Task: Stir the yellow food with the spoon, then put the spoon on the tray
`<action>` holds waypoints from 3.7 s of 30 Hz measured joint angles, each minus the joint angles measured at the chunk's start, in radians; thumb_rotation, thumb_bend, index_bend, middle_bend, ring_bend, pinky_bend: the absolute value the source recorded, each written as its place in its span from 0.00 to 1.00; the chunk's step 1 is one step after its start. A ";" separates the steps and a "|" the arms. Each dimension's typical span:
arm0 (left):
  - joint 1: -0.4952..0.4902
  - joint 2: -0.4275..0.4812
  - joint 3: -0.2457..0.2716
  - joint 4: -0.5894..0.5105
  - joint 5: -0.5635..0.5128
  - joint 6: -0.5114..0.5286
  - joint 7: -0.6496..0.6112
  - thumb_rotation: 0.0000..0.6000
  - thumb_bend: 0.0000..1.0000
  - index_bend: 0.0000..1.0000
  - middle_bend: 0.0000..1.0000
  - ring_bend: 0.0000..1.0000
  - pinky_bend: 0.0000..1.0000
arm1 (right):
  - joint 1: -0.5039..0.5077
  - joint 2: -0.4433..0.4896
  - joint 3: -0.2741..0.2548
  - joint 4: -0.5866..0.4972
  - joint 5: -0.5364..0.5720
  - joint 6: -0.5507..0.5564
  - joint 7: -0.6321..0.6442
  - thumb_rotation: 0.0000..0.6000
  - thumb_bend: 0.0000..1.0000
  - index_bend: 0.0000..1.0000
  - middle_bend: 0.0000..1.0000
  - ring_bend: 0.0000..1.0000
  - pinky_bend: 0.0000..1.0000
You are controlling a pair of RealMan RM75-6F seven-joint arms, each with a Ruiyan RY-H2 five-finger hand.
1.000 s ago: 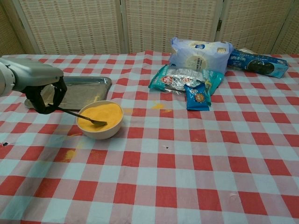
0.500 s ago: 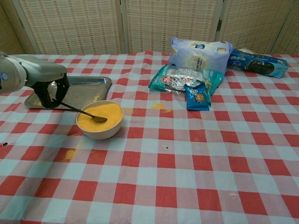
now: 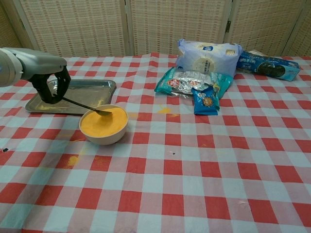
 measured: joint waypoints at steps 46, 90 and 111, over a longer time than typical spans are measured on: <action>0.016 0.051 0.025 -0.041 0.047 -0.064 -0.079 1.00 0.49 0.88 0.41 0.17 0.02 | -0.010 -0.001 0.002 0.005 -0.007 0.020 0.010 1.00 0.00 0.00 0.00 0.00 0.00; 0.045 0.101 0.090 -0.111 0.098 -0.061 -0.108 1.00 0.49 0.88 0.41 0.17 0.02 | -0.026 -0.002 -0.007 -0.009 -0.027 0.040 -0.024 1.00 0.00 0.00 0.00 0.00 0.00; -0.009 0.031 0.082 0.010 -0.001 -0.108 -0.055 1.00 0.49 0.88 0.41 0.17 0.02 | -0.020 0.007 -0.006 -0.007 -0.023 0.026 0.000 1.00 0.00 0.00 0.00 0.00 0.00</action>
